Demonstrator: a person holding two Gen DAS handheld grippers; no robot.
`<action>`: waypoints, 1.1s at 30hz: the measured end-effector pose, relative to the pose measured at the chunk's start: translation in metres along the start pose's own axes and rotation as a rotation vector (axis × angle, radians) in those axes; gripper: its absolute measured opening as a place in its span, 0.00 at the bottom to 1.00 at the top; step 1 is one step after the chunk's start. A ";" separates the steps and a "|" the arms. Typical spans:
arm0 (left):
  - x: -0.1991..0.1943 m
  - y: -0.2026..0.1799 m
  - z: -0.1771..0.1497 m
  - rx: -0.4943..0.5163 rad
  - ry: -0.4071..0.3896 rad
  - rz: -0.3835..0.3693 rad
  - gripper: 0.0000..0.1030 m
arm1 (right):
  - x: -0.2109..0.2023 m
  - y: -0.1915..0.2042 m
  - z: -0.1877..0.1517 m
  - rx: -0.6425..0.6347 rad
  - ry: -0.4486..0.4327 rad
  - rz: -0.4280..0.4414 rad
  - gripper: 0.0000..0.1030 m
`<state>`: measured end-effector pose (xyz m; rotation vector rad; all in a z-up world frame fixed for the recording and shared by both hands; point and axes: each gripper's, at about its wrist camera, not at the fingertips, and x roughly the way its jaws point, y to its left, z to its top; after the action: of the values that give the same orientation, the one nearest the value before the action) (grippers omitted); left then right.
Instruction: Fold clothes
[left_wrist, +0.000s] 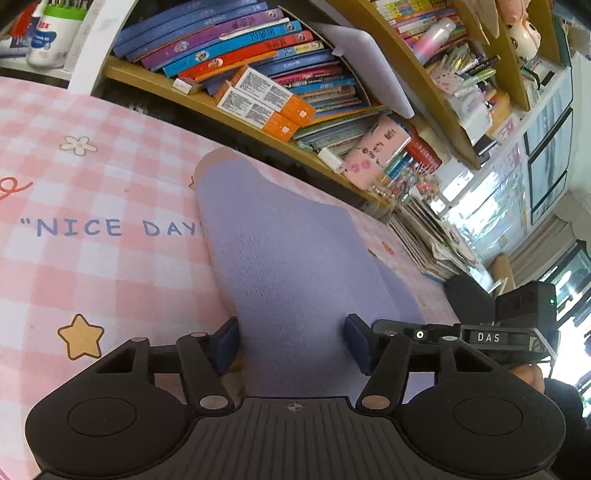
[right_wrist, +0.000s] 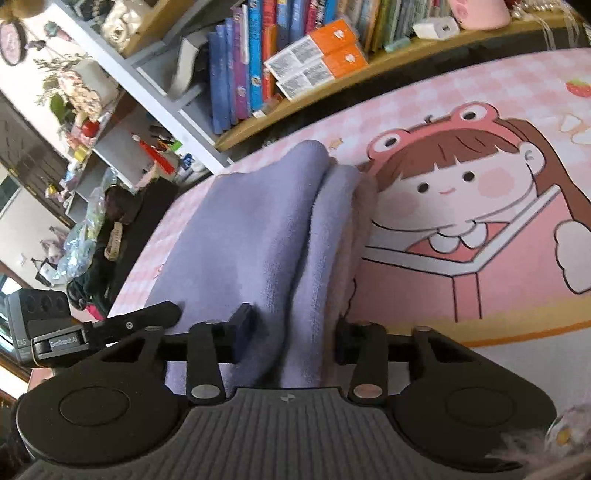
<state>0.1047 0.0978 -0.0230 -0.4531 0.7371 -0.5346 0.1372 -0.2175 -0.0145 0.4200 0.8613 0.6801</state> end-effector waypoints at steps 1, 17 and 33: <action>-0.002 -0.006 -0.001 0.031 -0.007 0.016 0.53 | -0.002 0.004 -0.001 -0.032 -0.015 -0.004 0.29; 0.041 -0.011 0.078 0.100 -0.119 0.074 0.52 | 0.022 0.012 0.078 -0.187 -0.161 -0.083 0.27; 0.102 0.040 0.134 0.046 -0.118 0.090 0.52 | 0.090 -0.030 0.147 -0.124 -0.157 -0.087 0.27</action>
<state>0.2774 0.0943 -0.0086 -0.4031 0.6272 -0.4361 0.3079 -0.1865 0.0057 0.3186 0.6811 0.6082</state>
